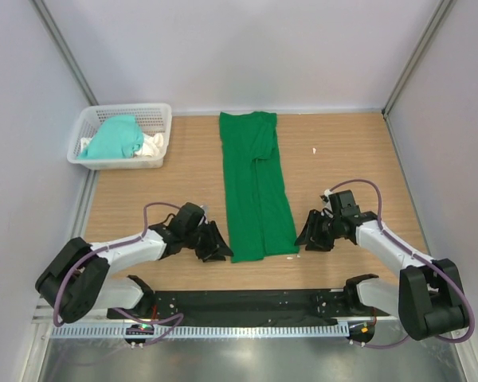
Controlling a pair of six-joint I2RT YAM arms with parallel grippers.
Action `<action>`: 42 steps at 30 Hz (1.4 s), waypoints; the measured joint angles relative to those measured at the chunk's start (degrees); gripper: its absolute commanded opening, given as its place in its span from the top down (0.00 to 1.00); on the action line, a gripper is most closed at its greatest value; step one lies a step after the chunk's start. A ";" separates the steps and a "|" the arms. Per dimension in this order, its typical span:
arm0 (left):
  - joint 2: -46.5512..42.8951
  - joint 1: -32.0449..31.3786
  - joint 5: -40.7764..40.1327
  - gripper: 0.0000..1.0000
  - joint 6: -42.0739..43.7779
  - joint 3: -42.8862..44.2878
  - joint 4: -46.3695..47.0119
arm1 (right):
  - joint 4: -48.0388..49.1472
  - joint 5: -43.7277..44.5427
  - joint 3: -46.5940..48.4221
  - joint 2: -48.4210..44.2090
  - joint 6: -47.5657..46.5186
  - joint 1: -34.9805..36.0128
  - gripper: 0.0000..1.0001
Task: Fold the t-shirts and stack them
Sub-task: Fold the tshirt
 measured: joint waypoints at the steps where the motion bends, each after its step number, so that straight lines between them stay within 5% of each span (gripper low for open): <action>1: 0.55 -0.50 -0.63 0.62 -0.55 -0.15 0.24 | 0.02 -0.07 -0.15 0.00 -0.04 0.00 0.50; 13: 7.72 -1.40 -1.92 0.59 -5.99 0.59 6.16 | 2.27 -2.08 -0.57 4.74 -0.22 0.00 0.52; 20: 10.19 -1.46 -1.36 0.66 -7.98 1.33 8.41 | 3.80 -3.52 -0.61 5.95 -0.22 0.00 0.56; 25: 10.25 -1.68 -1.77 0.88 -9.11 0.57 8.52 | 4.74 -3.80 -1.25 6.29 -0.24 0.04 0.73; 27: 10.60 -1.75 -1.64 0.99 -9.29 0.26 8.72 | 5.38 -4.15 -1.70 6.82 -0.26 0.20 0.92; 33: 11.02 -1.86 -0.83 1.00 -7.96 1.44 7.67 | 5.05 -5.79 -1.31 5.95 -0.26 1.03 0.99; 42: 11.93 4.15 -0.28 1.00 -2.08 18.32 -0.66 | 4.92 -5.46 18.93 13.57 -0.07 1.20 0.99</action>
